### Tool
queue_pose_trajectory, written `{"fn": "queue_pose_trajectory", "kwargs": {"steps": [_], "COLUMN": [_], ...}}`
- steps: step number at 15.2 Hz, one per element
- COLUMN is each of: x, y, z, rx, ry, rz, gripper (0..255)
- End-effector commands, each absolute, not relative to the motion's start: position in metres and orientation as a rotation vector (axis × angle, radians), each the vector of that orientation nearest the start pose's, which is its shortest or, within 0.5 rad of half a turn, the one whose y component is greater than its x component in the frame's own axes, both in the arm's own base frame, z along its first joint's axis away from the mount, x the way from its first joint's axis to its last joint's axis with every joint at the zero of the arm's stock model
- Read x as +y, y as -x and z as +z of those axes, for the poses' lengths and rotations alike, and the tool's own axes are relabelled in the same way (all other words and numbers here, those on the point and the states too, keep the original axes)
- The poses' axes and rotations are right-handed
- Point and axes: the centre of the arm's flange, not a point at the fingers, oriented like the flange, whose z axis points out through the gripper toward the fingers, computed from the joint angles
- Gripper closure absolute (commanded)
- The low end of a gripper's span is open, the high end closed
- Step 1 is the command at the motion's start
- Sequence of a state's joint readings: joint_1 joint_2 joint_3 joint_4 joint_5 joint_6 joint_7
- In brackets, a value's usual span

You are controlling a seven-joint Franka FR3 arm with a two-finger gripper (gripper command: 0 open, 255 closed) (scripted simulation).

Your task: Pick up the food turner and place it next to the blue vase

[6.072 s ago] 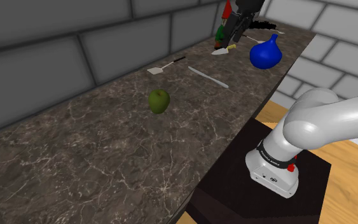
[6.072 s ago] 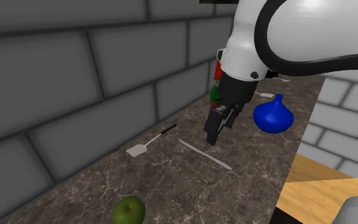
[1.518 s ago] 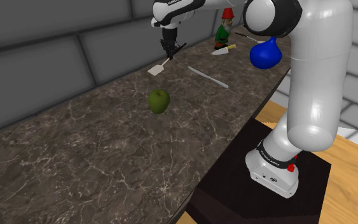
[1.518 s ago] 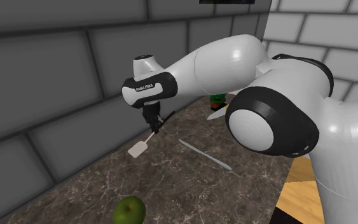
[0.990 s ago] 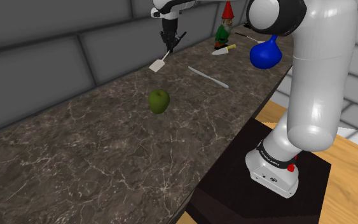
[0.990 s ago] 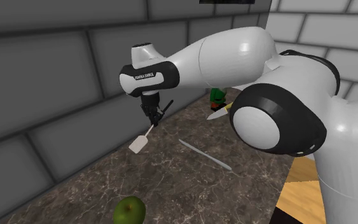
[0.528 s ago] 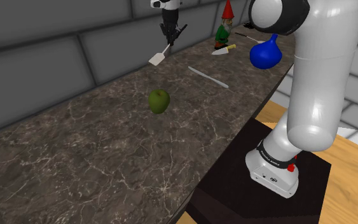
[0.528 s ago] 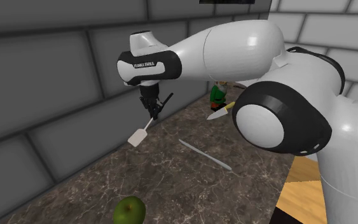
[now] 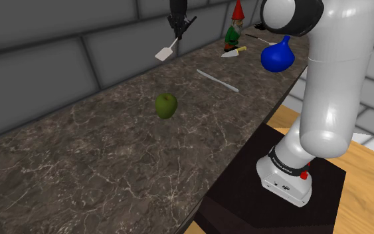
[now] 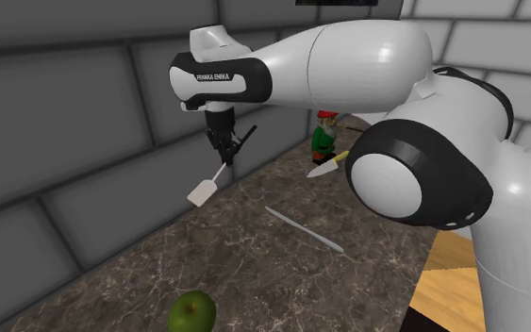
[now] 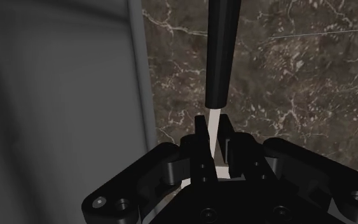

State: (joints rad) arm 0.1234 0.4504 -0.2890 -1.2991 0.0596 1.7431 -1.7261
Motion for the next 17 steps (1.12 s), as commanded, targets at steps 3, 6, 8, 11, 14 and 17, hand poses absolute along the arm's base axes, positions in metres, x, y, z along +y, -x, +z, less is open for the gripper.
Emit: {"fn": "queue_pose_trajectory", "kwargs": {"steps": [3,6,8,11,14,17], "x": [-0.069,-0.069,-0.069,-0.069,-0.069,-0.069], "y": [-0.687,-0.687,-0.687,-0.687,-0.687,-0.687], "z": [0.518,0.534,0.544,0.56,0.576,0.592], "rx": [2.196,2.196,2.196,2.196,2.196,2.196], "ry": [-2.179,-2.179,-2.179,-2.179,-2.179,-2.179], "rz": [-0.072,-0.072,-0.072,-0.072,-0.072,-0.072], "gripper": [255,255,255,255,255,255]}}
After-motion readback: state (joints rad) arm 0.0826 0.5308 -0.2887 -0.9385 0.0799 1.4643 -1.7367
